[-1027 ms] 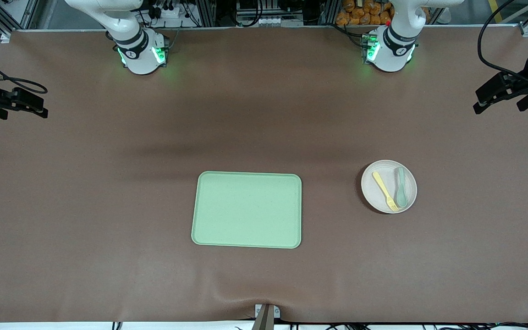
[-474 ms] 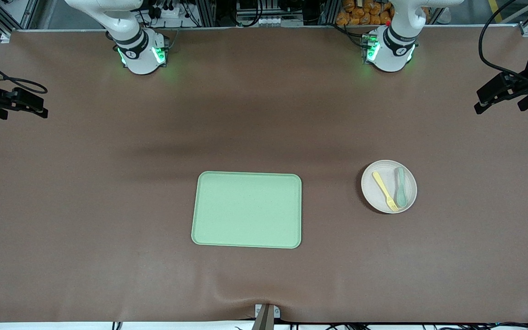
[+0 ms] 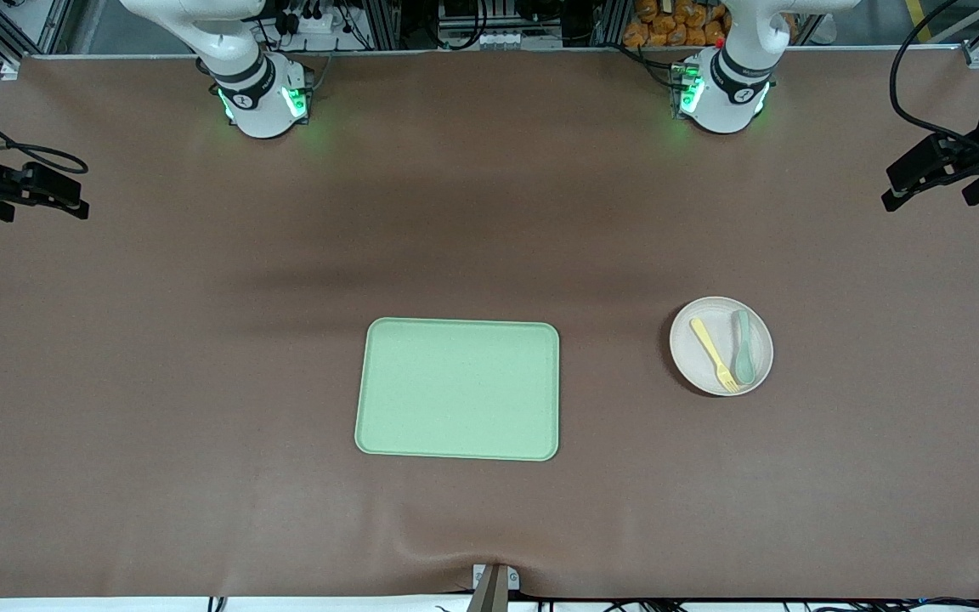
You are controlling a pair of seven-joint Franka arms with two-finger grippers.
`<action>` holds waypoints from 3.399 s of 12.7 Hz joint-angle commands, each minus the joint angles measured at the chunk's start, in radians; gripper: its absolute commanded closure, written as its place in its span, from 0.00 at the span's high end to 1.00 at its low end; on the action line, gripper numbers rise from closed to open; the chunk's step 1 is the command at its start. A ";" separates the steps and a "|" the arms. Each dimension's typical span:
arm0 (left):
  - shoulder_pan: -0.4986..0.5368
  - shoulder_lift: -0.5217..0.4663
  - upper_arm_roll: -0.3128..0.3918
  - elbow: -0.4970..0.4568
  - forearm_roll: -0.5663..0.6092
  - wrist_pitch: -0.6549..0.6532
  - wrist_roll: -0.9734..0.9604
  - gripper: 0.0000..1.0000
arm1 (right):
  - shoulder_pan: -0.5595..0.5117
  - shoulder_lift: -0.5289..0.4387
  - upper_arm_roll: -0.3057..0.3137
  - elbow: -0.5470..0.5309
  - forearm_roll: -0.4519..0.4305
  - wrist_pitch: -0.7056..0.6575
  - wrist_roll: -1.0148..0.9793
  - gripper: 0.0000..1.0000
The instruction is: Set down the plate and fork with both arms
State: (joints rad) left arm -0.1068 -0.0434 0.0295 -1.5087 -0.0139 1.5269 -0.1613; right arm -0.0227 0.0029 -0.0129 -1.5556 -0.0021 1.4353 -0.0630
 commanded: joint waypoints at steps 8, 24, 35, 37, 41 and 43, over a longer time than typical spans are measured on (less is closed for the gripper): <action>0.006 0.072 0.001 -0.051 0.023 -0.007 -0.004 1.00 | -0.020 -0.006 0.002 -0.001 -0.018 0.000 0.014 1.00; 0.118 0.200 -0.010 -0.648 0.006 0.806 0.008 1.00 | -0.020 -0.004 0.004 -0.001 -0.009 0.007 0.014 1.00; 0.134 0.410 -0.040 -0.731 -0.061 1.148 0.005 0.67 | -0.014 -0.004 0.005 0.000 -0.009 0.008 0.014 1.00; 0.134 0.421 -0.042 -0.734 -0.061 1.158 0.005 0.62 | -0.014 -0.004 0.005 0.000 -0.009 0.008 0.014 1.00; 0.136 0.453 -0.043 -0.728 -0.061 1.165 0.005 0.39 | -0.013 -0.004 0.005 0.000 -0.009 0.007 0.014 1.00; 0.130 0.451 -0.045 -0.725 -0.061 1.165 -0.003 0.00 | -0.013 -0.004 0.007 0.000 -0.009 0.008 0.014 1.00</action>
State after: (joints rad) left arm 0.0166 0.4025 -0.0035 -2.2400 -0.0610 2.6771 -0.1594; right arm -0.0321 0.0036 -0.0146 -1.5561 -0.0025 1.4419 -0.0624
